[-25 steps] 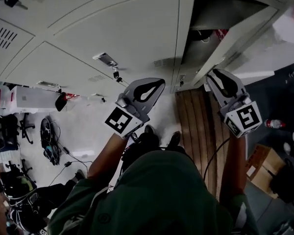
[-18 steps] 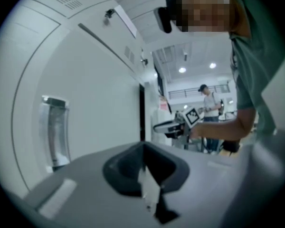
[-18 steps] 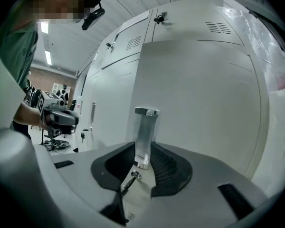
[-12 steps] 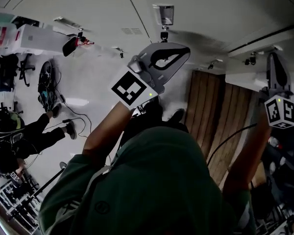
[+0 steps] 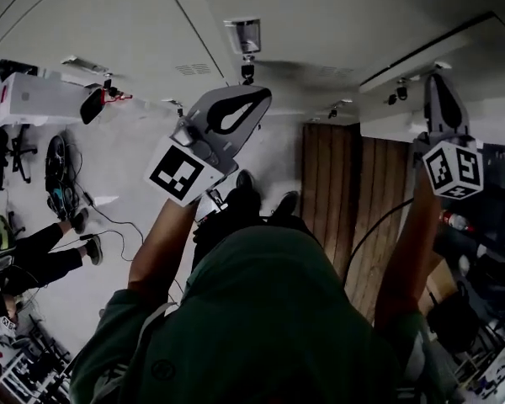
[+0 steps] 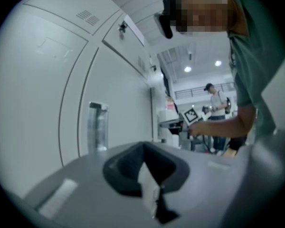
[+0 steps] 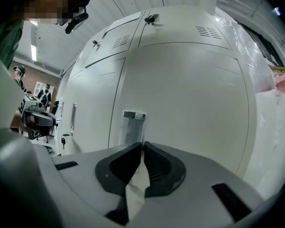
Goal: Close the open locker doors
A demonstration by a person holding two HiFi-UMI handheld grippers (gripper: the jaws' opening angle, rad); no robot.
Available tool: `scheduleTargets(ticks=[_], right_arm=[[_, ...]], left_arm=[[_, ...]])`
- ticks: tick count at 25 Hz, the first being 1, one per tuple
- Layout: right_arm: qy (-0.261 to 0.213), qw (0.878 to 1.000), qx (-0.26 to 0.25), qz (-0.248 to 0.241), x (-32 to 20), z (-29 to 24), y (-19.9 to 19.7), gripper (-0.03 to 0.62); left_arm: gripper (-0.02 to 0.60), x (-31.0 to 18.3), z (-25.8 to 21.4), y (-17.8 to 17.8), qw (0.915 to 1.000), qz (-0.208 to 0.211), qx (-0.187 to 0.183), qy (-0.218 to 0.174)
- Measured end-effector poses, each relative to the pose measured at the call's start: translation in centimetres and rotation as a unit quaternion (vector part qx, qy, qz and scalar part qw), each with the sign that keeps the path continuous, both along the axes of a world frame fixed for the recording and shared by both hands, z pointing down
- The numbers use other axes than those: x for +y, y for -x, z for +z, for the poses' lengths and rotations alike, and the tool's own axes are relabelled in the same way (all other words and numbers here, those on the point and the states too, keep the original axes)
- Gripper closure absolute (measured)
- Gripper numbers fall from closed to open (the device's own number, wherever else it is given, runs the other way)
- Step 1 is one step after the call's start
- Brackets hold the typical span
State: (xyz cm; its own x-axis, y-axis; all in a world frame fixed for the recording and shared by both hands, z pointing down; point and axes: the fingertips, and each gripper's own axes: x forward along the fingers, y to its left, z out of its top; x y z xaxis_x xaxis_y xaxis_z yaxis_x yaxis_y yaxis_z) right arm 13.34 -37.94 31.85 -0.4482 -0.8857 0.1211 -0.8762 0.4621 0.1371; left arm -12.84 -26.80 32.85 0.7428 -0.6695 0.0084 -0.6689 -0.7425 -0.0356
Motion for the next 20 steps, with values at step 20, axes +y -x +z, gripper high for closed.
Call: scheduleTargets(ticks=[20], right_arm=[[0.041, 0.999, -0.016, 0.011, 0.4, 1.7, 0.7, 0.51]], left_arm=[[0.581, 2.6, -0.7, -2.0, 0.9999, -0.003, -0.011, -0.012]])
